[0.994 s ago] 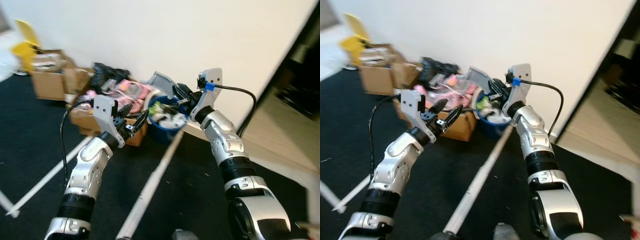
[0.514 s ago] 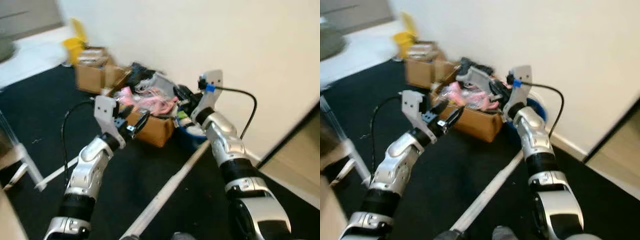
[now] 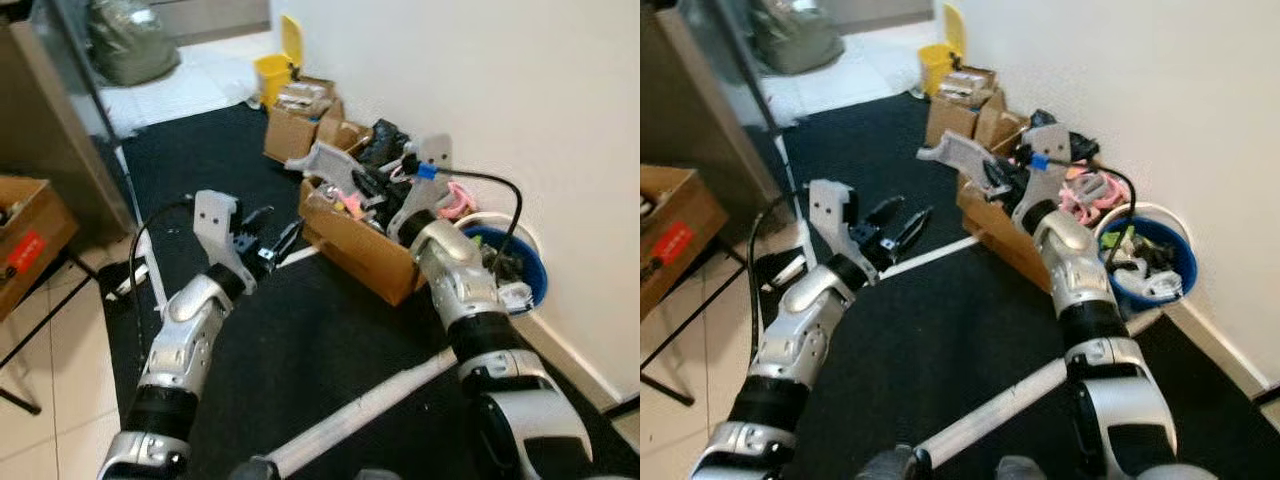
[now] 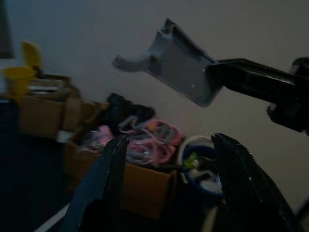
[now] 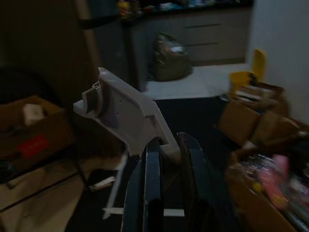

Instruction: Picking trash to rubbish bin

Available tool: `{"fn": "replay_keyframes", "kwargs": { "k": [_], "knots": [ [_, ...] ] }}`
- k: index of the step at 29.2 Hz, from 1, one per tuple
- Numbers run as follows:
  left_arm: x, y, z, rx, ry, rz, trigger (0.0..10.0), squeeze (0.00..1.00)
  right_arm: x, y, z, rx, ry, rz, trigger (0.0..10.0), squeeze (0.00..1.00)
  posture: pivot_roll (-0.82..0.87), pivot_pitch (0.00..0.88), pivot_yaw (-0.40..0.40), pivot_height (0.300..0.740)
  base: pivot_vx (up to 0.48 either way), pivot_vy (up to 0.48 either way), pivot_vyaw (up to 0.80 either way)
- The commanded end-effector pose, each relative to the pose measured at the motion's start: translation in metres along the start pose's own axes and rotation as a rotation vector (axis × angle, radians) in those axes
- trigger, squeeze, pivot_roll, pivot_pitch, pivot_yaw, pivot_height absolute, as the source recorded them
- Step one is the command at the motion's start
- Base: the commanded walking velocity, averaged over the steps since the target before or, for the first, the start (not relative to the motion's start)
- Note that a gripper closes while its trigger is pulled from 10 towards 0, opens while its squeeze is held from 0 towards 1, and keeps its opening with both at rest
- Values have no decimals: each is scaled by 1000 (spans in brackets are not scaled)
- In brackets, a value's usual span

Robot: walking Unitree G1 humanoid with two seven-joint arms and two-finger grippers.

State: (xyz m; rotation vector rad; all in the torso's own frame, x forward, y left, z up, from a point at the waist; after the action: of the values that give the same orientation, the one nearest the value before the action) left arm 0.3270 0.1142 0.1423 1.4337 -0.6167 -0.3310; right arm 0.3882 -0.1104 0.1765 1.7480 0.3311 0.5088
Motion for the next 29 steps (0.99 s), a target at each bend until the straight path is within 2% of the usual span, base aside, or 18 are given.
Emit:
{"fn": "replay_keyframes", "kwargs": {
  "k": [1, 18, 21, 29],
  "knots": [
    [-2, -2, 0, 9, -2, -11, 10000, 0, 0, -1, 0, 0, 2, -1, 10000, 0, -68, 0, -40, 740, 0, 0, 775],
    [-2, -1, -1, 13, 4, -11, 10000, 0, 0, 0, 0, 12, 2, 1, 10000, 0, -66, 0, -40, 740, 0, 0, 776],
    [-2, 0, -1, 8, -1, -6, 10000, 0, 0, 1, 2, 50, -10, 11, 10000, 0, -66, 0, -40, 740, 330, 0, 0],
    [-2, 0, -1, 8, -5, -4, 10000, 0, 0, 0, 2, 51, -2, 2, 10000, 0, -66, 0, -40, 740, 472, 0, 0]
  ]
}}
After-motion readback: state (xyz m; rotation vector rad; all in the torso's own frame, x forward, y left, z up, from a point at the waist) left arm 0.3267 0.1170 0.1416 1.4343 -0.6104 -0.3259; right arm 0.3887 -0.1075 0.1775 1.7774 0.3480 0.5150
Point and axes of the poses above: a point about 5 cm out from each wrist's last joint towards the gripper, its own x axis pointing out of the wrist towards the gripper, its own y axis along the axis of the wrist's last joint, z = x × y, the point moved 2 cm from there along x, pointing out of the wrist towards the gripper, and after that the axes turned 6 degrees about x, right-handed, at the moved point
